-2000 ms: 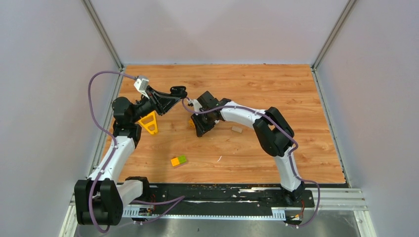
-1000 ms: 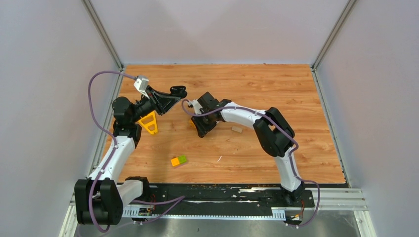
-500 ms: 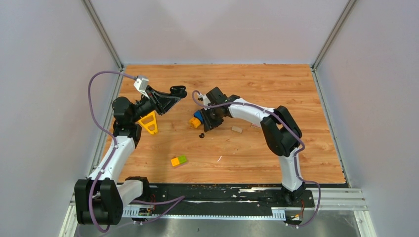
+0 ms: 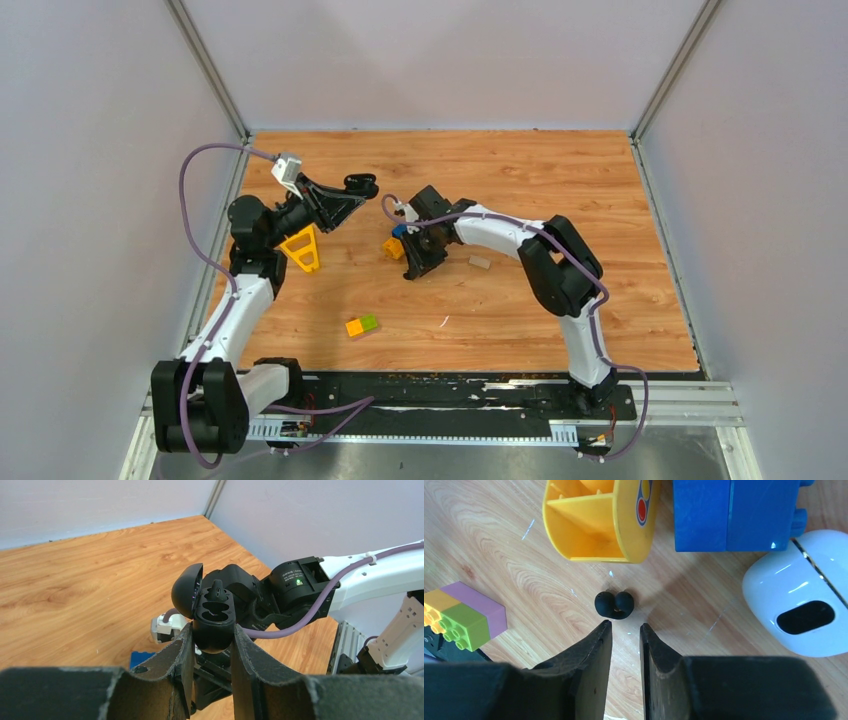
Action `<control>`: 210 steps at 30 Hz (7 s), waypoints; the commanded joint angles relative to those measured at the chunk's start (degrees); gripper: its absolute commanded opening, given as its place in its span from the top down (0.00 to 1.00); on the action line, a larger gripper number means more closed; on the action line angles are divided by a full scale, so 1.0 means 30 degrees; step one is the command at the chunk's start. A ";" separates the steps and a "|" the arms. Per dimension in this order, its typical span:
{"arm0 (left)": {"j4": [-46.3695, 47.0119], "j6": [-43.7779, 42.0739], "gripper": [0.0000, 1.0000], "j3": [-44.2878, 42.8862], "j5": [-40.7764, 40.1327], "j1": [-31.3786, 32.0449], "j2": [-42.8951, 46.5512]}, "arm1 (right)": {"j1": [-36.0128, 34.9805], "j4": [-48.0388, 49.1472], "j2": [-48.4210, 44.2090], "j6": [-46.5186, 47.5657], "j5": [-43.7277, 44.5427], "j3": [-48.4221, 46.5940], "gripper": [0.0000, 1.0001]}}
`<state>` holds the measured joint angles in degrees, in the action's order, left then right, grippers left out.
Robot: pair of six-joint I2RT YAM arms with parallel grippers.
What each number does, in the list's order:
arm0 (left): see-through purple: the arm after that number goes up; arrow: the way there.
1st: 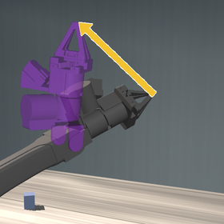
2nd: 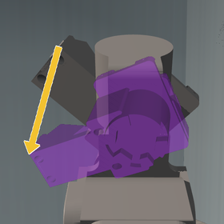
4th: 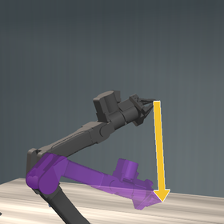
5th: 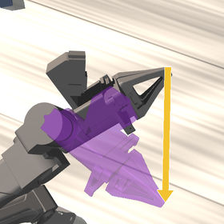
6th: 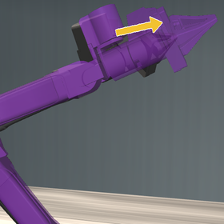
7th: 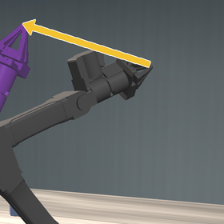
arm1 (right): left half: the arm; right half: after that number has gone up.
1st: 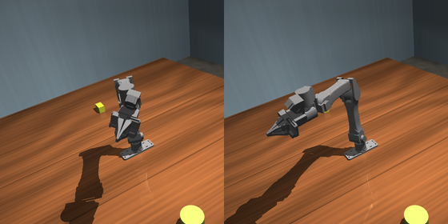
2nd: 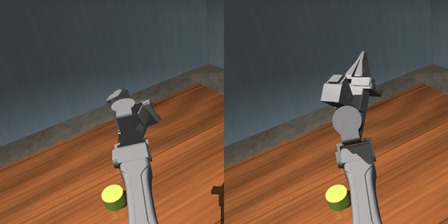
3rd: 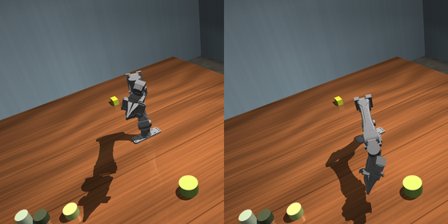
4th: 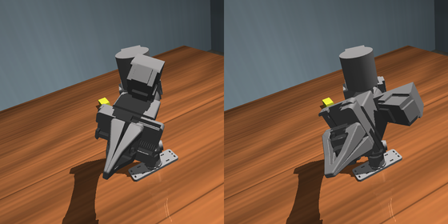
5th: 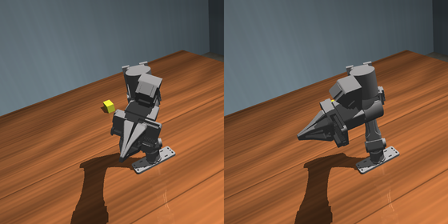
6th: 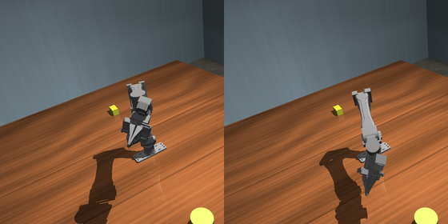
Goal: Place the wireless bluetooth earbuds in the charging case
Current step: Move the left earbud to the center of the board, then pick up the left earbud from the center of the board, then insert the left earbud into the left side groove of the charging case.
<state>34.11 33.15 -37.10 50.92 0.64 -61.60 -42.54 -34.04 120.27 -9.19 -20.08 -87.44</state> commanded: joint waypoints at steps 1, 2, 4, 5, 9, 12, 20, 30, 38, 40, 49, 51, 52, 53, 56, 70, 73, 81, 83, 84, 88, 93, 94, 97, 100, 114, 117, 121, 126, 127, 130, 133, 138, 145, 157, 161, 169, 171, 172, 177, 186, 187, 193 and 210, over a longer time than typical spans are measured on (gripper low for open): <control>0.0613 0.0084 1.00 -0.0170 -0.0068 -0.0156 -0.0205 | -0.0115 0.0009 0.0487 -0.0453 -0.0018 -0.0796 0.73; 0.0613 0.0069 1.00 -0.0171 -0.0068 -0.0156 -0.0244 | -0.0145 0.0035 0.0622 -0.0467 0.0008 -0.0934 0.73; 0.0615 0.0074 1.00 -0.0172 -0.0075 -0.0156 -0.0263 | -0.0230 0.0039 0.0883 -0.0437 0.0072 -0.1234 0.74; 0.0613 0.0068 1.00 -0.0150 -0.0076 -0.0156 -0.0288 | -0.0258 0.0057 0.1023 -0.0432 0.0170 -0.1396 0.74; 0.0457 -0.0054 1.00 -0.0153 -0.0091 -0.0149 -0.0257 | -0.0326 0.0083 0.1473 -0.0470 0.0678 -0.2198 0.75; 0.0359 -0.0124 1.00 -0.0157 -0.0097 -0.0156 -0.0266 | -0.0324 0.0082 0.1720 -0.0441 0.0666 -0.2747 0.75; 0.0213 -0.0207 1.00 -0.0230 -0.0112 -0.0156 -0.0392 | -0.0366 0.0567 0.2029 -0.0585 0.0289 -0.3455 0.75; -0.0065 -0.0288 1.00 -0.0376 -0.0097 -0.0156 -0.0371 | -0.0657 0.1169 0.2499 0.0026 -0.0220 -0.4162 0.83; -0.0119 -0.0318 1.00 -0.0546 -0.0097 -0.0156 -0.0427 | -0.0643 0.1209 0.2165 0.0713 -0.0219 -0.3904 0.85; -0.0101 -0.0316 1.00 -0.0552 -0.0097 -0.0156 -0.0413 | -0.0644 0.1182 0.1889 0.0772 0.0200 -0.3966 0.80; 0.0005 -0.0172 1.00 -0.0578 -0.0097 -0.0155 -0.0596 | -0.0695 -0.0246 0.1243 0.0089 0.0943 -0.3669 0.68; -0.0059 -0.0222 1.00 -0.0636 -0.0097 -0.0156 -0.0565 | -0.0631 -0.0494 0.0756 -0.0234 0.1153 -0.3046 0.68; -0.0075 -0.0229 1.00 -0.0640 -0.0097 -0.0156 -0.0561 | -0.0528 -0.0423 0.0473 -0.0339 0.1166 -0.2728 0.68; -0.0120 -0.0237 1.00 -0.0618 -0.0097 -0.0156 -0.0581 | -0.0423 -0.0323 0.0218 -0.0571 0.1087 -0.2483 0.68; -0.0064 -0.0240 1.00 -0.0526 -0.0132 -0.0156 -0.0613 | -0.0093 0.0234 -0.0242 -0.0797 0.0160 -0.2007 0.67; -0.0217 -0.0302 1.00 -0.0523 -0.0136 -0.0156 -0.0619 | 0.0132 0.0241 0.0669 -0.1323 -0.0785 -0.2085 0.72; -0.0299 -0.0336 1.00 -0.0523 -0.0129 -0.0156 -0.0612 | 0.0074 0.0081 0.1042 -0.1310 -0.0816 -0.2238 0.72; -0.0318 -0.0353 1.00 -0.0556 -0.0172 -0.0156 -0.0685 | -0.0173 0.0127 0.1602 -0.1388 -0.0438 -0.2572 0.74; -0.0312 -0.0377 1.00 -0.0538 -0.0170 -0.0156 -0.0695 | -0.0189 0.0112 0.1752 -0.1383 -0.0282 -0.2643 0.74; -0.0337 -0.0384 1.00 -0.0525 -0.0157 -0.0156 -0.0664 | -0.0220 0.0085 0.1810 -0.1348 -0.0164 -0.2696 0.74; -0.0346 -0.0368 1.00 -0.0465 -0.0160 -0.0156 -0.0620 | -0.0414 -0.0003 0.2002 -0.1196 0.0202 -0.2769 0.76; -0.0370 -0.0379 1.00 -0.0465 -0.0218 -0.0142 -0.0607 | -0.0652 0.0021 0.2168 -0.1098 0.0282 -0.3033 0.76; -0.0389 -0.0410 1.00 -0.0439 -0.0229 -0.0140 -0.0602 | -0.0710 0.0026 0.2180 -0.1100 0.0233 -0.3137 0.76; -0.0451 -0.0469 1.00 -0.0410 -0.0229 -0.0156 -0.0563 | -0.0842 0.0125 0.2236 -0.1053 0.0144 -0.3330 0.78; -0.0455 -0.0467 1.00 -0.0418 -0.0230 -0.0156 -0.0550 | -0.0899 0.0175 0.2208 -0.0998 0.0100 -0.3417 0.82; -0.0623 -0.0581 1.00 -0.0497 -0.0241 -0.0156 -0.0533 | -0.0935 0.0752 0.2083 -0.0741 -0.0936 -0.3204 0.87; -0.0653 -0.0610 1.00 -0.0494 -0.0232 -0.0156 -0.0548 | -0.0943 0.0913 0.2165 -0.0717 -0.1115 -0.3224 0.83; -0.0685 -0.0582 1.00 -0.0522 -0.0236 -0.0148 -0.0566 | -0.1060 0.0918 0.2471 -0.0602 -0.0957 -0.3411 0.83; -0.0791 -0.0652 1.00 -0.0553 -0.0190 -0.0156 -0.0585 | -0.1199 0.0877 0.2589 -0.0380 -0.0826 -0.3673 0.89; -0.0818 -0.0678 1.00 -0.0553 -0.0193 -0.0156 -0.0584 | -0.1199 0.0784 0.2489 -0.0319 -0.0638 -0.3715 0.91; -0.0979 -0.0777 1.00 -0.0589 -0.0200 -0.0149 -0.0588 | -0.1147 0.0529 0.2057 0.0017 -0.0439 -0.3843 1.00; -0.0955 -0.0849 1.00 -0.0665 -0.0178 -0.0154 -0.0728 | -0.0878 0.0508 0.1048 0.0841 -0.0960 -0.3634 1.00; -0.0357 -0.0755 1.00 -0.0942 -0.0071 -0.0149 -0.1270 | 0.0000 0.0453 -0.1390 0.2895 -0.2024 -0.1931 1.00; 0.0349 -0.0924 1.00 -0.1689 0.0211 -0.0156 -0.2357 | 0.0849 -0.0733 -0.5174 0.8817 -0.3512 0.0543 1.00; -0.0413 -0.4447 1.00 -0.2160 0.3678 0.2385 -0.3129 | 0.1188 -1.3303 -0.8938 2.4111 -0.4386 -0.6202 1.00; -0.1838 -0.6752 1.00 -0.2164 0.4649 0.3393 -0.3052 | 0.0824 -1.5122 -0.8481 2.4769 -0.3588 -0.9895 1.00; -0.3115 -1.0057 1.00 -0.1967 0.6167 0.4737 -0.2673 | -0.0341 -1.5736 -0.6752 2.2207 -0.3466 -1.3868 1.00; -0.3221 -1.0527 1.00 -0.1916 0.6423 0.5068 -0.2576 | -0.0848 -1.5816 -0.6542 2.2224 -0.3248 -1.3991 1.00; -0.3224 -1.0676 1.00 -0.1880 0.6522 0.5188 -0.2507 | -0.1108 -1.5819 -0.6478 2.2194 -0.3108 -1.3999 1.00; -0.1973 -1.0213 1.00 -0.1514 0.6693 0.5761 -0.2240 | -0.2227 -1.5751 -0.6184 2.1752 -0.2158 -1.4072 1.00; 0.2891 -0.7247 1.00 -0.0069 0.6301 0.6358 -0.2063 | -0.3410 -1.5620 -0.5945 2.1336 -0.0816 -1.4067 1.00; 0.3040 -0.7193 1.00 -0.0034 0.6288 0.6374 -0.2073 | -0.3413 -1.5534 -0.5926 2.1292 -0.0736 -1.4070 1.00; 0.4012 -0.6758 1.00 0.0059 0.6235 0.6465 -0.2064 | -0.3426 -1.5373 -0.5583 2.1031 -0.0267 -1.4063 1.00; 0.4245 -0.6921 1.00 0.0121 0.6210 0.6640 -0.2273 | -0.3422 -1.4171 -0.5333 2.0281 0.0292 -1.3850 1.00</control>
<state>43.18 12.60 -36.56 69.38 19.94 -69.21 -52.60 -79.42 103.88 53.52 -19.11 -127.87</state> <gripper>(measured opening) 0.355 0.022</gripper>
